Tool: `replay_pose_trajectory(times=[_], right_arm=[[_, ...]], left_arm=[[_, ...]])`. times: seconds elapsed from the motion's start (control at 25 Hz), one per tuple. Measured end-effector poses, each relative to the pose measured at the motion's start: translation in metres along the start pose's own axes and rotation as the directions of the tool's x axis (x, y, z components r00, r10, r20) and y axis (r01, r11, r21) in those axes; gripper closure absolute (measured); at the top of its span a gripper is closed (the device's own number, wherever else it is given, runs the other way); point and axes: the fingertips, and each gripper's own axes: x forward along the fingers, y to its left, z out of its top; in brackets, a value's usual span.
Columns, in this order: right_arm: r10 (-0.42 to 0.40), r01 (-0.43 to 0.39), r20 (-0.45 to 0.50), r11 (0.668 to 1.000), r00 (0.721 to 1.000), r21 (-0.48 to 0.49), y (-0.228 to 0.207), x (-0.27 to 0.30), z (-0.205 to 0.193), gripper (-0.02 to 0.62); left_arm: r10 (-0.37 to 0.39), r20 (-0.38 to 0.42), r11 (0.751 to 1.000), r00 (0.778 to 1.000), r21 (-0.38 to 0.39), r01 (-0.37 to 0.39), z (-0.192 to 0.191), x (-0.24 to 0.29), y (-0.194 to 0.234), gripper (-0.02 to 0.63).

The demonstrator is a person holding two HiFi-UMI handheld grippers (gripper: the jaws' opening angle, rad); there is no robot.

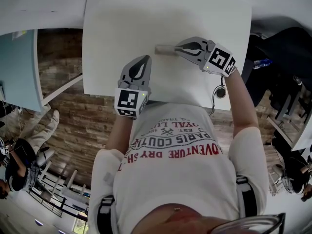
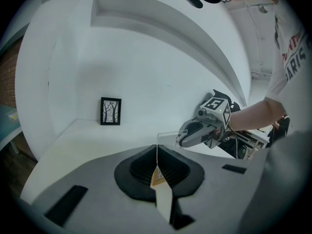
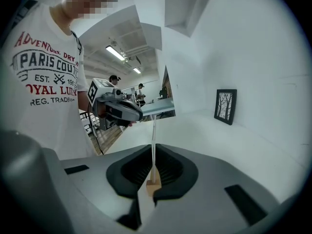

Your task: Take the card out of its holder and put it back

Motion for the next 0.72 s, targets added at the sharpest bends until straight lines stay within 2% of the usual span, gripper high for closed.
replay_pose_trajectory(times=[0.4, 0.72], right_arm=[[-0.035, 0.037, 0.045, 0.998, 0.998, -0.052, 0.002, -0.012, 0.031, 0.56], [-0.117, 0.124, 0.097, 0.99, 0.988, -0.068, 0.014, -0.032, 0.057, 0.56]], left_arm=[[-0.001, 0.023, 1.0, 1.0, -0.006, 0.001, 0.007, -0.003, 0.002, 0.58], [-0.001, 0.069, 1.0, 0.998, 0.004, 0.001, 0.02, -0.017, -0.004, 0.58]])
